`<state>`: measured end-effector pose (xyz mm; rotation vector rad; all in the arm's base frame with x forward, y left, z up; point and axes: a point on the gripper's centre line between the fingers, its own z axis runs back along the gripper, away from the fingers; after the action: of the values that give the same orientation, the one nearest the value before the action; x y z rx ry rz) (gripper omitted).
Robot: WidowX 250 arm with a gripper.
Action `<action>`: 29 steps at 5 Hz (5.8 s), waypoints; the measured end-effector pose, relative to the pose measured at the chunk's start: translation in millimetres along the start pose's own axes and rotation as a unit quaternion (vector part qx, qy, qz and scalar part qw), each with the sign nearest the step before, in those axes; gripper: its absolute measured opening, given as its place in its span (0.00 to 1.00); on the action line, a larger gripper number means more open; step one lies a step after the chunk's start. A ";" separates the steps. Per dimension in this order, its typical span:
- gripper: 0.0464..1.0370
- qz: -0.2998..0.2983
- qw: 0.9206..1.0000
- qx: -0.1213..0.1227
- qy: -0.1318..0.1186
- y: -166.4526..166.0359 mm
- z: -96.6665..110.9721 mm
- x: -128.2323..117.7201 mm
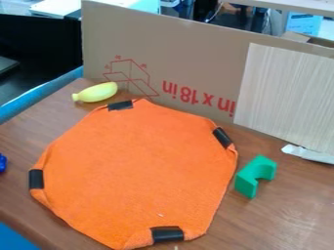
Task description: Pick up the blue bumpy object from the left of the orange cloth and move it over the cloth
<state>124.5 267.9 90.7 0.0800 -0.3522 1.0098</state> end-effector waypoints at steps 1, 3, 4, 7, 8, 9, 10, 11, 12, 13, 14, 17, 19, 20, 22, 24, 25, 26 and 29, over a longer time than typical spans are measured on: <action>0.96 0.059 0.998 0.013 0.009 -7.7 -11.0 15.5; 0.96 0.130 0.990 0.045 0.016 -24.1 -42.5 26.3; 0.96 0.135 0.990 0.039 0.023 -42.4 -46.0 24.2; 0.96 0.105 0.992 0.062 0.033 -61.6 -72.4 6.9; 0.96 0.092 0.993 0.068 0.035 -65.0 -78.7 1.6; 0.96 0.092 0.992 0.074 0.033 -65.7 -83.4 -0.8; 0.96 0.092 0.992 0.080 0.033 -63.7 -85.8 -1.3; 0.96 0.083 0.992 0.090 0.029 -60.2 -88.4 -0.4; 0.96 0.079 0.992 0.093 0.031 -58.2 -90.4 -1.1; 0.91 0.076 0.992 0.095 0.029 -54.4 -90.1 0.0; 0.68 0.074 0.992 0.099 0.029 -52.1 -89.8 0.1; 0.67 0.016 0.994 0.106 0.029 -64.2 -81.1 -8.6; 0.67 -0.036 0.993 0.108 0.029 -107.0 -50.7 -13.9; 0.67 -0.049 0.993 0.104 0.034 -128.0 -44.5 -14.7; 0.67 -0.072 0.993 0.090 0.040 -178.6 -45.0 -15.3; 0.67 -0.097 0.991 0.081 0.048 -233.2 -58.1 -26.8; 0.67 -0.119 0.990 0.068 0.039 -268.1 -55.8 -35.5; 0.67 -0.135 0.989 0.056 0.035 -302.0 -54.9 -45.1; 0.67 -0.171 0.984 0.038 0.028 -370.5 -59.0 -73.9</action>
<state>415.0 23.1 46.8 0.1749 -0.2369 0.6826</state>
